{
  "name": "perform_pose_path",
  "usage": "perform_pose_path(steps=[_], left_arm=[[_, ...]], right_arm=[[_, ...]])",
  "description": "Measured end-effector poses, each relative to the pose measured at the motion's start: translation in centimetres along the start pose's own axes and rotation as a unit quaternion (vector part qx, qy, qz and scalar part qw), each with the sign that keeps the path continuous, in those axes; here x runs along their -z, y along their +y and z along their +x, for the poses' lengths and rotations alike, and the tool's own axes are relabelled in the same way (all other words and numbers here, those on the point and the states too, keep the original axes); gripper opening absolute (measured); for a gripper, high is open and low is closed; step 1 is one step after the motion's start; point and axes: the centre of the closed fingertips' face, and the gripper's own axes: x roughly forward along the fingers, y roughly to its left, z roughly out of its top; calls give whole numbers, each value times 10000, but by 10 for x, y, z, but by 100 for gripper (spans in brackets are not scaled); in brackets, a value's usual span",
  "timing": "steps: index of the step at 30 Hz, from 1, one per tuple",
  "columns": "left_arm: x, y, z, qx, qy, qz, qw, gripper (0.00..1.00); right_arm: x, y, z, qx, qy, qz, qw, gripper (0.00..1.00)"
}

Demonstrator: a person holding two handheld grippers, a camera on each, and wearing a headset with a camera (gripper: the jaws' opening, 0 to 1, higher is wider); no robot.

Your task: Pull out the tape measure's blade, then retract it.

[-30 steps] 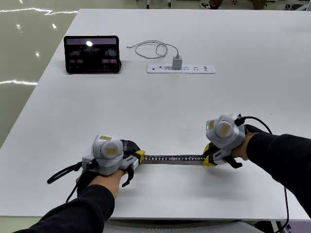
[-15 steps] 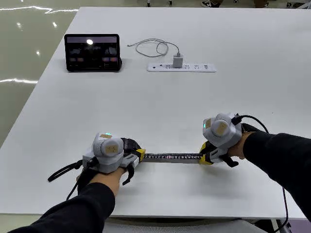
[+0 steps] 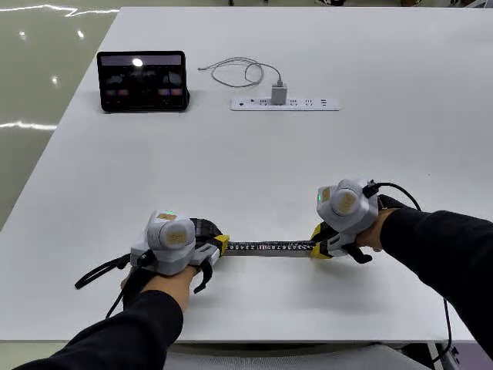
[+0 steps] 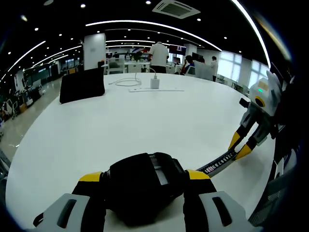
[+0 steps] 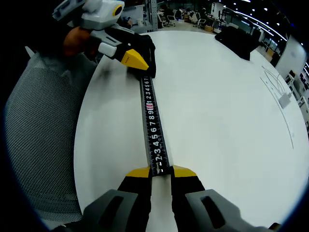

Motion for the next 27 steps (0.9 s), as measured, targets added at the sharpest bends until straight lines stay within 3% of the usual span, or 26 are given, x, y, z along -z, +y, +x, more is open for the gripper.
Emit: perform_pose_path(steps=[27], left_arm=[[0,0,1,9,-5,-3,10000,61]], right_arm=[[-19,2,9,-20,-135,-42,9999,10]])
